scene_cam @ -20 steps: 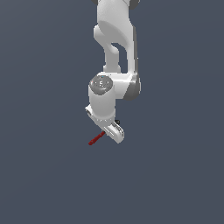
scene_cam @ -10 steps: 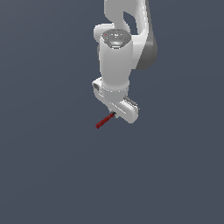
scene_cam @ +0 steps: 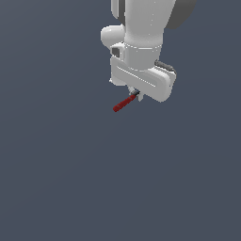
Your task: Pick up the object and move it to a goal position.
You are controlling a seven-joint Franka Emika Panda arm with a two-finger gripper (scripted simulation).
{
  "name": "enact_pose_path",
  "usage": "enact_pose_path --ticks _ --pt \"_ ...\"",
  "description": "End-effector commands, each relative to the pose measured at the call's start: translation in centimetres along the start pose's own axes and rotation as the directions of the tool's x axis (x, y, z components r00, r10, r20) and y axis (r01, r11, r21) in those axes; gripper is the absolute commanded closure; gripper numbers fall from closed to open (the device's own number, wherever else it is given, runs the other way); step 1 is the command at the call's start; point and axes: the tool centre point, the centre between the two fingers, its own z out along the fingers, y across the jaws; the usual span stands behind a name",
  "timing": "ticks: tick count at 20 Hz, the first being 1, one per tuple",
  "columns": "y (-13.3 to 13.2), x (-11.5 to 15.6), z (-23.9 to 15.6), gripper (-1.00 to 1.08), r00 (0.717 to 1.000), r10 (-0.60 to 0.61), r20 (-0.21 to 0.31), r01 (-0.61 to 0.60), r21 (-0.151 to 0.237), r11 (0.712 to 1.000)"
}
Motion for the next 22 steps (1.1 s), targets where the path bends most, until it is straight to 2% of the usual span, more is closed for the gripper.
enact_pose_path --ticks 1,11,22 --pt "-0.3 -1.2 -2.9 1.08 1.000 0.000 0.000 0.000 -0.001 1.000" --pt "-1.7 -4.8 -12.0 1.08 1.000 -0.001 0.001 0.001 -0.001 1.000" --pt "-2.5 -6.2 -15.9 1.08 1.000 -0.002 0.002 0.002 0.000 1.000"
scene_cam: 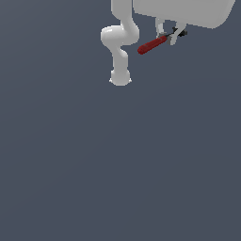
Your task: Pick up the object and move it to a goal position.
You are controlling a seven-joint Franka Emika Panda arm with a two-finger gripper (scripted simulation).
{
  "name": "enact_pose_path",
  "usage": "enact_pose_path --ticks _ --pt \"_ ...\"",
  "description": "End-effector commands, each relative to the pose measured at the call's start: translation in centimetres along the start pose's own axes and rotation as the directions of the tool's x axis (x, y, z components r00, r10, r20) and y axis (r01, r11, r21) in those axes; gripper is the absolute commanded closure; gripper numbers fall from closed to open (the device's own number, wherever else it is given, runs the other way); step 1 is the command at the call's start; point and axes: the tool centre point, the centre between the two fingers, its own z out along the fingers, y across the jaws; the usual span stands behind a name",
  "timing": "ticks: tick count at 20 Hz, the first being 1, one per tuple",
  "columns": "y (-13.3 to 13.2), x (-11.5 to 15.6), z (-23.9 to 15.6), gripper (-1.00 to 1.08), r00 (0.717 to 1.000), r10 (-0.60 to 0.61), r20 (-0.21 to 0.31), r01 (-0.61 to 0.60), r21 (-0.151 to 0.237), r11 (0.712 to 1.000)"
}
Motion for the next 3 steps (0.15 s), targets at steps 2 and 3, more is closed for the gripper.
enact_pose_path --ticks 2,3 --pt "-0.10 -0.12 -0.40 1.08 1.000 0.000 0.000 0.000 0.000 1.000" --pt "-0.10 -0.12 -0.41 1.08 1.000 0.000 0.000 0.000 0.000 1.000"
